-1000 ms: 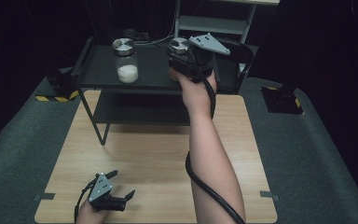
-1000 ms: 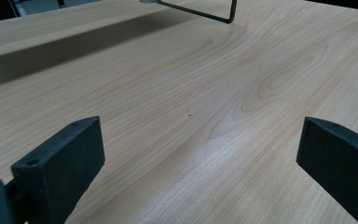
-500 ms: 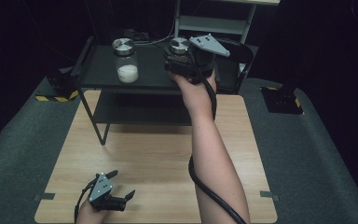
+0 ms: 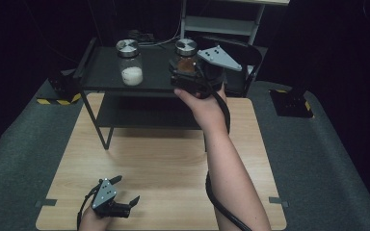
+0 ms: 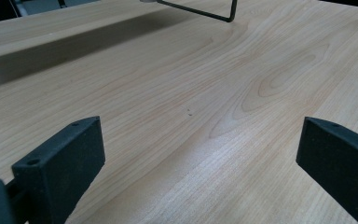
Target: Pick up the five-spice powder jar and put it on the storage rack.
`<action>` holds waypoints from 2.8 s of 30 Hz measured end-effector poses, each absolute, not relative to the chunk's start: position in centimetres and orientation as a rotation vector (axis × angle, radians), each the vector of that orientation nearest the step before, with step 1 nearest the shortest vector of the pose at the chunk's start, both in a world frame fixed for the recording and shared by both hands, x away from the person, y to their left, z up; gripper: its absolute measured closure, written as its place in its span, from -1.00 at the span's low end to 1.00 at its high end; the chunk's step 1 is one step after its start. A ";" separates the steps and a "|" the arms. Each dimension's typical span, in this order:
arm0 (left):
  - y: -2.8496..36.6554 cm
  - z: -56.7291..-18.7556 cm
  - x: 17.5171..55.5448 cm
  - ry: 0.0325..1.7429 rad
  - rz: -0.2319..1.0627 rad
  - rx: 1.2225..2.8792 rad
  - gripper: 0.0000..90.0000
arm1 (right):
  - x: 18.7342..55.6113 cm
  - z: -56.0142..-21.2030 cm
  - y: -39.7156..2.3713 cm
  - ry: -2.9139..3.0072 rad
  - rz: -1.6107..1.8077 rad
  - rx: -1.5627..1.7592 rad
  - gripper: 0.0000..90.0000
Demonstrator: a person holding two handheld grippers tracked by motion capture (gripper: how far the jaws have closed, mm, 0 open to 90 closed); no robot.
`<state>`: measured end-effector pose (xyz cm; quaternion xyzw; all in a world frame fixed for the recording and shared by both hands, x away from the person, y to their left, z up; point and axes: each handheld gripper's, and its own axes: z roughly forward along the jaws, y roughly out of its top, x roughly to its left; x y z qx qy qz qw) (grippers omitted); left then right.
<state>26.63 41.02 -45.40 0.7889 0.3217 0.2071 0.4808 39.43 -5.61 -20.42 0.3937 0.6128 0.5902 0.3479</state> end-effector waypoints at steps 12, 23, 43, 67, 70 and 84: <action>41.0 -45.4 26.5 0.770 0.517 1.930 -0.97 | 36.9 -22.0 -6.1 1.653 1.507 0.939 -1.00; 41.0 -45.5 26.5 0.766 0.516 1.927 -0.97 | 34.4 -25.0 -6.5 1.706 1.512 0.901 -1.00; 40.9 -45.5 26.5 0.764 0.522 1.931 -0.97 | 31.5 -30.6 -8.6 1.766 1.472 0.971 -1.00; 40.8 -45.5 26.3 0.758 0.536 1.935 -0.97 | 27.5 -37.9 -10.5 1.877 1.388 1.033 -1.00; 40.8 -45.4 26.3 0.753 0.538 1.938 -0.97 | 27.2 -38.6 -10.6 1.894 1.373 1.038 -1.00; 40.7 -45.4 26.2 0.752 0.546 1.941 -0.97 | 25.6 -43.3 -11.8 1.983 1.269 1.109 -1.00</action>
